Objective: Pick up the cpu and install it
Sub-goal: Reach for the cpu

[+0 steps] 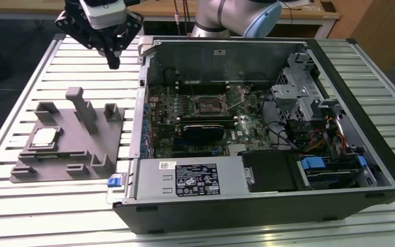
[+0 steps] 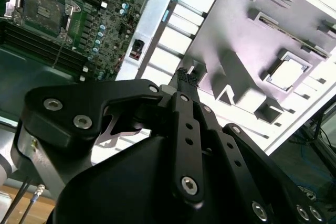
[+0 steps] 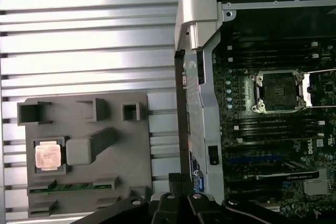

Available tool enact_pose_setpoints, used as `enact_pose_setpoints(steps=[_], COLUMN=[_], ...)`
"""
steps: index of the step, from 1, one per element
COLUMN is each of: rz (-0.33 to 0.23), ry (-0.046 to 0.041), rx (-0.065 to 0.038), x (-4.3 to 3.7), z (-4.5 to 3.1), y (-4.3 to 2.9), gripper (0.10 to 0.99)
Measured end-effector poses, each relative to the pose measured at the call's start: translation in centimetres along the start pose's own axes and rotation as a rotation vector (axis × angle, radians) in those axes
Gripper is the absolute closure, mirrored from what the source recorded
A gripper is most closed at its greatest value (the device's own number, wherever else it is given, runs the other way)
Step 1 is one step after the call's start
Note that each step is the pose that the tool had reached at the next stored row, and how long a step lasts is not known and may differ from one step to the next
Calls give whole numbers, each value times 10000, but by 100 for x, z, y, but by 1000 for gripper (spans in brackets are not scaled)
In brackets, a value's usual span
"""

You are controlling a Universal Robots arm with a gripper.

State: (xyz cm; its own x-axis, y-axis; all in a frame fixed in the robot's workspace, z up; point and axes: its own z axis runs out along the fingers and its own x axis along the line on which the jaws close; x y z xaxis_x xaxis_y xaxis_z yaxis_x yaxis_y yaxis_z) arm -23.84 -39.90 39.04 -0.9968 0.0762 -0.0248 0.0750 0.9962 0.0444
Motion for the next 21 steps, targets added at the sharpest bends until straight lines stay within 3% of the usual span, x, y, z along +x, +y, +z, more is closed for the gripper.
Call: enact_pose_setpoints(steps=[21], rz=[0], ry=[0], rx=[8], x=[349], z=[106], y=[-31], gripper=[980])
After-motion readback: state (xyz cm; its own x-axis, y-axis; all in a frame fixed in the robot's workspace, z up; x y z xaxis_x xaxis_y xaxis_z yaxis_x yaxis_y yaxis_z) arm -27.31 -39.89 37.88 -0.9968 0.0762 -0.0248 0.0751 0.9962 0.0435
